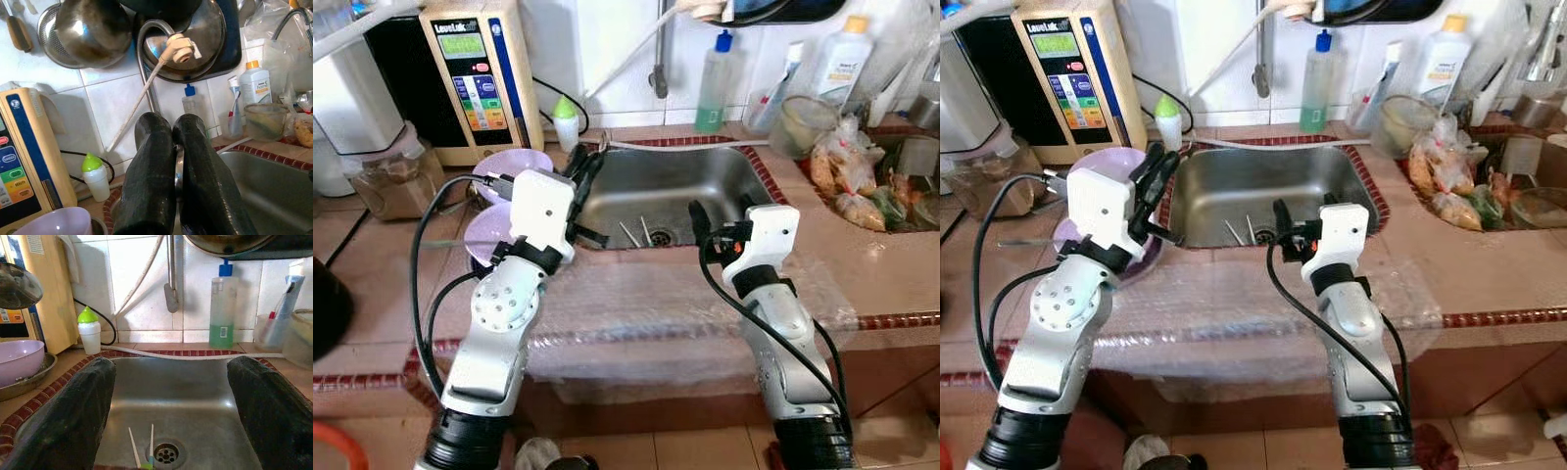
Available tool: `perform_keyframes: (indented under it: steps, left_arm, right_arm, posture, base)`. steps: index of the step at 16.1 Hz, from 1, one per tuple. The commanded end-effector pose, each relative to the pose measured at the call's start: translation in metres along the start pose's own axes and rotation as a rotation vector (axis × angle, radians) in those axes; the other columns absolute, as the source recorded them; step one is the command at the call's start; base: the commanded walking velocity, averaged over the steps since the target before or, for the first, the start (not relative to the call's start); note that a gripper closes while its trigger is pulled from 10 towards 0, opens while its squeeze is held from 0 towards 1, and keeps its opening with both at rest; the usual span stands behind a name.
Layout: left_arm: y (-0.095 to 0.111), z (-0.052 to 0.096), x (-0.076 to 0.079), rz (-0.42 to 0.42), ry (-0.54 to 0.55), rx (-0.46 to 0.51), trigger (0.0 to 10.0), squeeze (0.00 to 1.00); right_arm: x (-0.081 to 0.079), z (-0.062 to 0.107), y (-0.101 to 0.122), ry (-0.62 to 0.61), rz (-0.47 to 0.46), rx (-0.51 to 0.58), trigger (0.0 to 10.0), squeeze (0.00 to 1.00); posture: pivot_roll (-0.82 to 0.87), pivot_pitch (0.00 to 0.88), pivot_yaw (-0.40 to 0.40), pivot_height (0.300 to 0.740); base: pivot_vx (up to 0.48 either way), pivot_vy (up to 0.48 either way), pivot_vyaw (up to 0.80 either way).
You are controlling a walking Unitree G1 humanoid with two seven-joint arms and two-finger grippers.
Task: Kitchen organization
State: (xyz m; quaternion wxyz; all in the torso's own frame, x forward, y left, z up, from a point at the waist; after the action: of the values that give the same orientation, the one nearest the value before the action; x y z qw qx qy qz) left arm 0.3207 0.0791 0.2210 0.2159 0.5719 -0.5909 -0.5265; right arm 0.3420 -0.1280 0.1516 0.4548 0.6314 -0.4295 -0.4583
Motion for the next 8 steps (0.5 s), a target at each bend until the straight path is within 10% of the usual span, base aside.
perform_keyframes:
  steps: [1, 8]
  left_arm:
    - [0.0049, -0.0002, -0.0028, -0.01, 0.008, 0.012, 10.0, 0.0]
    - [0.0029, 0.0004, -0.0045, -0.012, 0.011, -0.001, 10.0, 0.0]
  right_arm:
    - [-0.0013, 0.0, 0.0039, 0.005, -0.001, 0.015, 10.0, 0.0]
    - [-0.0077, 0.0014, 0.0028, 0.039, -0.006, 0.014, 10.0, 0.0]
  posture:
    - [-0.03, 0.0, 0.063, 0.74]
    - [-0.03, 0.0, 0.065, 0.74]
  base:
    - [0.0, 0.0, 0.44]
    - [0.0, -0.156, 0.22]
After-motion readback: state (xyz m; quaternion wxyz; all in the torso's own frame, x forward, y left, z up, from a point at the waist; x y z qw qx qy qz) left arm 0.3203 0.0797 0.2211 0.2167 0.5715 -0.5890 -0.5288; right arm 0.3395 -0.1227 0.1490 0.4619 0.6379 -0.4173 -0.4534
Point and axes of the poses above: a point about 5 cm out from each wrist's last joint towards the gripper, its own z axis pointing back from the gripper into the wrist, its own y axis along the axis of the wrist's last joint, x = y × z, the point moved 5 cm from there along -z, pointing out of the wrist towards the gripper, and after that the axes turned 10 degrees about -z, right-handed, at the moved point
